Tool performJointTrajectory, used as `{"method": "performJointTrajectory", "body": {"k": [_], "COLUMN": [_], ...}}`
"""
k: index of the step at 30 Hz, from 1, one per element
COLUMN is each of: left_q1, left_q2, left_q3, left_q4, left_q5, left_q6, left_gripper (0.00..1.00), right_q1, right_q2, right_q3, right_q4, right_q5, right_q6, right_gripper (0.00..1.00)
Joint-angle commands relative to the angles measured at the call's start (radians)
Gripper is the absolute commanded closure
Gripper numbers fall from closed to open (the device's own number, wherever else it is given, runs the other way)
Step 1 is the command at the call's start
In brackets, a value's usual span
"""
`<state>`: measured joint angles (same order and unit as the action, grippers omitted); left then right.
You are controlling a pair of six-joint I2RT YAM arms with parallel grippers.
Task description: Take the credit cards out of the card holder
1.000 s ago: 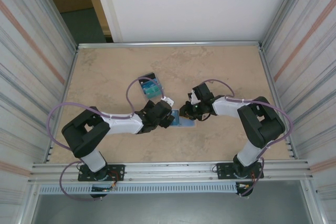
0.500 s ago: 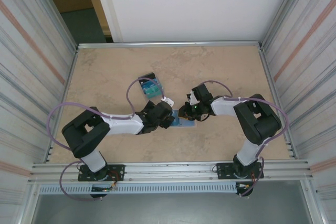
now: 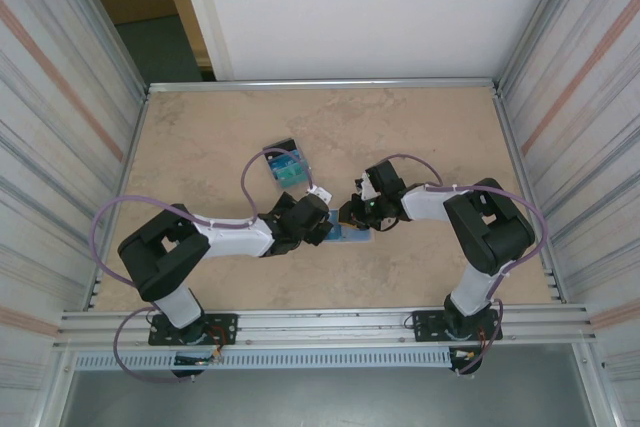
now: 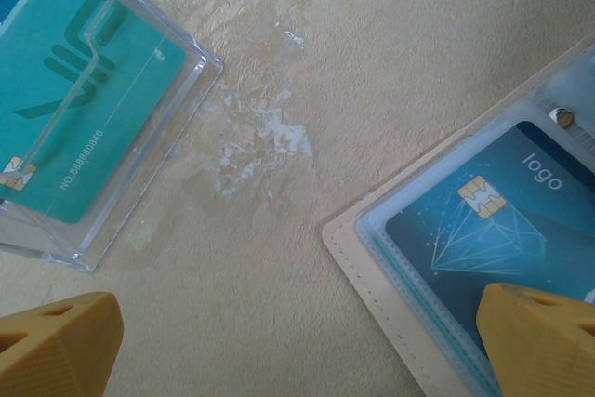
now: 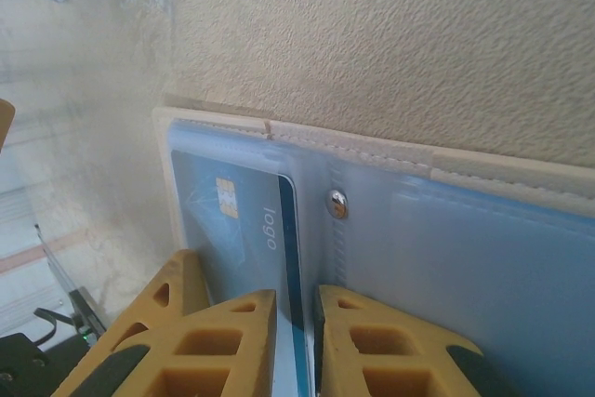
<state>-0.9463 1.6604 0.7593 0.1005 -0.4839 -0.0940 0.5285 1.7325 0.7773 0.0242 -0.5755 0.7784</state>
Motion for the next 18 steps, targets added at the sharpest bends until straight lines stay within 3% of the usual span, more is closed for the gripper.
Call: {"method": "performJointTrajectory", "body": {"k": [1,9,18], "left_q1": [-0.014,-0.02,-0.019], "left_q2": [0.011,-0.008,-0.127], "left_q3": [-0.003,0.002,-0.018], "left_q4": [-0.078,-0.104,-0.137], "left_q5": [-0.007,-0.024,-0.025], "left_q6": [-0.006,-0.021,-0.13], "left_gripper": [0.01,0.01,0.01], "right_q1": [0.005,0.012,0.03], "right_q2": [-0.021,-0.085,-0.151], "right_q3": [-0.017,-0.016,-0.014], "right_q4": [0.014,-0.081,-0.169], "right_q5": [-0.038,0.067,0.149], "right_q6": [0.018,-0.006,-0.029], "right_gripper": [0.82,0.8,0.78]}}
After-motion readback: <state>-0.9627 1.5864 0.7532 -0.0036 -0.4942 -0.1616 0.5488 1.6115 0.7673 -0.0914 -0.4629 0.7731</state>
